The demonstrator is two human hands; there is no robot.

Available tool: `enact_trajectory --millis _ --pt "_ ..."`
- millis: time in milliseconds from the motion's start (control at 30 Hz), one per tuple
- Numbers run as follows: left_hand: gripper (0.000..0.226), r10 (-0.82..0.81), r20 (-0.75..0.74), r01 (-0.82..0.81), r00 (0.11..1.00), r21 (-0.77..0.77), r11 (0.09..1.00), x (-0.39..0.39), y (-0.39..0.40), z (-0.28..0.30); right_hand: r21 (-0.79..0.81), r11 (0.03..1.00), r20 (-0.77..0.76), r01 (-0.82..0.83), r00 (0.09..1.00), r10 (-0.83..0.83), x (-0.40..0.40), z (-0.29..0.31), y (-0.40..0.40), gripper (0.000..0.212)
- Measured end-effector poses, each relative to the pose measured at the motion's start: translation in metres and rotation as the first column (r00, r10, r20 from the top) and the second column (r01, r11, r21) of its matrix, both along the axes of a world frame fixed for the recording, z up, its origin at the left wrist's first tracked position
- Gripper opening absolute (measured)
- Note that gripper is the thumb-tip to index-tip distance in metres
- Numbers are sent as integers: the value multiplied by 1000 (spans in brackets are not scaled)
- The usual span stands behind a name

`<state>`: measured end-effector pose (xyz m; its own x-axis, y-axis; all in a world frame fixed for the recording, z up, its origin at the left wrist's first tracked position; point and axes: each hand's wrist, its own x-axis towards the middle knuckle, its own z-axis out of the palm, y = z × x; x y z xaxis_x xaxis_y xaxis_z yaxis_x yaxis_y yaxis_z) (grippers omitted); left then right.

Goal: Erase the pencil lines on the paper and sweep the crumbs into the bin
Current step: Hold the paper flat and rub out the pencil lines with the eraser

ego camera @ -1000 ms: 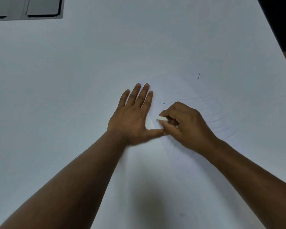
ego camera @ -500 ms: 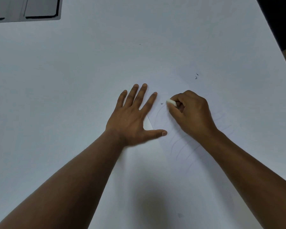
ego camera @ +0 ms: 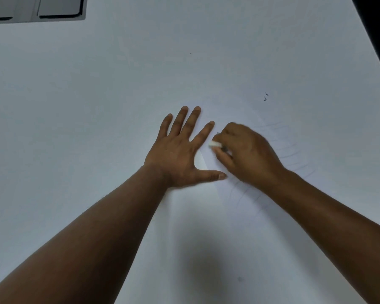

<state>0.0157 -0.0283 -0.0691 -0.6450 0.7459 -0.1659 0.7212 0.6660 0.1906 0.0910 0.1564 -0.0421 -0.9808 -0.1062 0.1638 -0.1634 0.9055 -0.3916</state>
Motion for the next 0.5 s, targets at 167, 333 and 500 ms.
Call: enact_trajectory --millis 167,333,500 --pt "116 -3 -2 3 1000 2 1000 0 0 -1 14 999 31 -34 999 34 4 1 -3 16" --pt "116 2 -3 -2 1000 4 1000 0 0 -2 46 999 19 -10 1000 9 -5 2 3 18" --pt "115 3 -4 -3 1000 19 1000 0 0 -1 44 995 87 -93 992 89 9 4 -7 14"
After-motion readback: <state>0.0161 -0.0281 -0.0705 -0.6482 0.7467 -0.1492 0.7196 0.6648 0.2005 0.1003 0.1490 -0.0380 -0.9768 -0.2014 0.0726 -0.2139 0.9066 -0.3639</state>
